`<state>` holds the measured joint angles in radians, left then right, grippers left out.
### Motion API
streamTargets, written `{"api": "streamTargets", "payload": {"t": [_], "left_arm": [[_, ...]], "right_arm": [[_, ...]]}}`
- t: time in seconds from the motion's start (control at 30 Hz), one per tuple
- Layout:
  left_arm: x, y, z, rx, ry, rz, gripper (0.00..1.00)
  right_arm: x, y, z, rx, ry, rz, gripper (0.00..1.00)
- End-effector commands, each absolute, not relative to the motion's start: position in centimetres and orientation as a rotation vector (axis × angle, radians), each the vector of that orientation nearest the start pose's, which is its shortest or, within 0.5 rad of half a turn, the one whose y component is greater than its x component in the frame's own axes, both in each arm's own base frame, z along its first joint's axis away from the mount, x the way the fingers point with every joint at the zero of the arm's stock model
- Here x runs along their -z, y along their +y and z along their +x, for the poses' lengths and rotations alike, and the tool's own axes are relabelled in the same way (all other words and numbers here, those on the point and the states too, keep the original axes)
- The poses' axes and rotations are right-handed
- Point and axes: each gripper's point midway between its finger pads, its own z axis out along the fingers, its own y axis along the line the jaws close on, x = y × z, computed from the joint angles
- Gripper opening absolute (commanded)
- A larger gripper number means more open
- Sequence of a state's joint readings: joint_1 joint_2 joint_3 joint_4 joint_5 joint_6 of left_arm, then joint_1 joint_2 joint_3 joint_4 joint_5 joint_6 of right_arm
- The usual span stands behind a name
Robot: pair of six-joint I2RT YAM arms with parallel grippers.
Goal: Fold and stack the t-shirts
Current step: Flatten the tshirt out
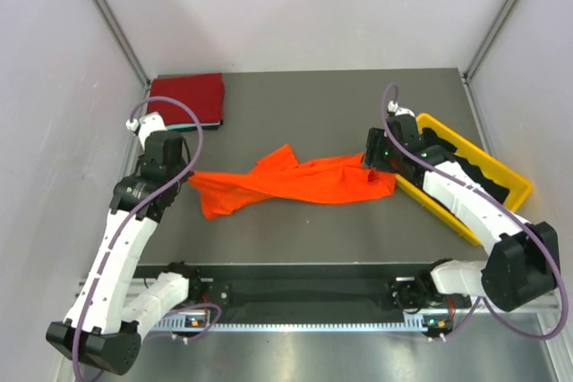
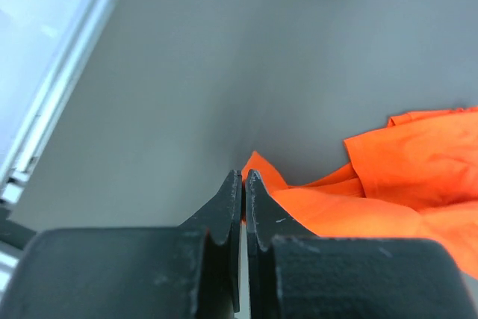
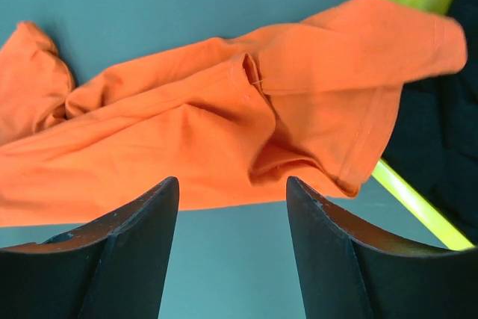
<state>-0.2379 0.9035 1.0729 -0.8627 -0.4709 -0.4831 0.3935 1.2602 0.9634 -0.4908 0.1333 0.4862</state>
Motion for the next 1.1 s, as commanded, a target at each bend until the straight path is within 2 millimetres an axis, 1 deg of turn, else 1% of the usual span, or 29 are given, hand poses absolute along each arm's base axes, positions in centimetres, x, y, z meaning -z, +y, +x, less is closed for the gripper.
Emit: {"api": "streamTargets", "payload": {"t": [0.0, 0.07, 0.1, 0.17, 0.2, 0.27, 0.3, 0.33, 0.43, 0.47, 0.53, 0.57, 0.63, 0.67, 0.73, 0.77, 0.8, 0.83, 0.87, 0.9, 0.97, 1.0, 1.07], "left_arm": [[-26.9, 2.4, 25.0, -0.218, 2.025, -0.540, 0.00], [-27.3, 2.8, 24.9, -0.232, 2.015, -0.549, 0.00], [-27.3, 2.8, 24.7, -0.230, 2.013, -0.556, 0.00], [-27.7, 3.0, 24.4, -0.226, 1.997, -0.580, 0.00], [-28.1, 3.4, 24.1, -0.234, 1.970, -0.596, 0.00], [-28.4, 4.0, 23.7, -0.257, 1.939, -0.616, 0.00], [-28.7, 4.5, 23.4, -0.282, 1.918, -0.626, 0.00], [-28.9, 4.5, 23.3, -0.281, 1.911, -0.625, 0.00], [-28.6, 3.7, 23.5, -0.227, 1.927, -0.592, 0.00], [-28.4, 3.5, 23.6, -0.220, 1.934, -0.587, 0.00], [-27.8, 3.3, 23.8, -0.215, 1.955, -0.578, 0.00], [-27.6, 3.2, 23.9, -0.210, 1.961, -0.574, 0.00], [-27.3, 2.7, 24.0, -0.186, 1.972, -0.563, 0.00], [-27.2, 2.6, 24.2, -0.175, 1.972, -0.561, 0.00], [-26.9, 2.2, 24.3, -0.155, 1.981, -0.559, 0.00], [-26.8, 2.0, 24.5, -0.141, 1.983, -0.556, 0.00], [-26.7, 1.9, 24.5, -0.136, 1.989, -0.554, 0.00], [-26.5, 1.8, 24.6, -0.136, 1.994, -0.552, 0.00], [-26.6, 1.7, 24.6, -0.130, 1.993, -0.550, 0.00], [-26.5, 1.7, 24.7, -0.128, 1.993, -0.548, 0.00], [-26.4, 1.7, 24.7, -0.129, 1.995, -0.547, 0.00], [-26.4, 1.7, 24.7, -0.127, 1.995, -0.547, 0.00], [-26.3, 1.7, 24.8, -0.126, 1.993, -0.546, 0.00]], "right_arm": [[-16.6, 14.3, 33.4, -0.350, 2.299, 0.089, 0.60], [-16.8, 14.7, 33.6, -0.366, 2.298, 0.071, 0.60], [-16.3, 15.0, 33.6, -0.377, 2.315, 0.058, 0.60], [-16.1, 15.5, 33.7, -0.382, 2.324, 0.048, 0.59], [-15.6, 15.8, 33.8, -0.384, 2.339, 0.055, 0.59], [-14.7, 16.1, 33.9, -0.384, 2.369, 0.063, 0.57], [-14.6, 16.6, 33.9, -0.387, 2.370, 0.054, 0.57], [-14.5, 16.9, 34.1, -0.388, 2.365, 0.046, 0.57], [-14.3, 17.7, 34.7, -0.380, 2.343, -0.018, 0.56], [-13.9, 17.8, 34.9, -0.372, 2.349, -0.044, 0.53], [-13.8, 17.9, 35.6, -0.352, 2.342, -0.064, 0.51], [-13.3, 17.8, 35.8, -0.327, 2.348, -0.100, 0.50], [-13.2, 18.1, 36.4, -0.326, 2.335, -0.150, 0.49], [-12.5, 18.4, 36.6, -0.322, 2.348, -0.203, 0.48], [-12.4, 18.8, 37.1, -0.327, 2.347, -0.241, 0.47], [-11.9, 18.9, 37.2, -0.321, 2.357, -0.272, 0.46], [-12.0, 19.1, 37.5, -0.319, 2.353, -0.283, 0.46], [-11.8, 19.1, 37.7, -0.315, 2.354, -0.292, 0.46], [-11.3, 19.1, 37.9, -0.302, 2.364, -0.309, 0.46], [-11.3, 19.2, 38.1, -0.300, 2.362, -0.317, 0.46], [-10.6, 19.3, 38.3, -0.286, 2.382, -0.340, 0.47], [-10.6, 19.3, 38.5, -0.283, 2.383, -0.342, 0.47], [-10.2, 19.9, 38.4, -0.317, 2.393, -0.362, 0.48]]}}
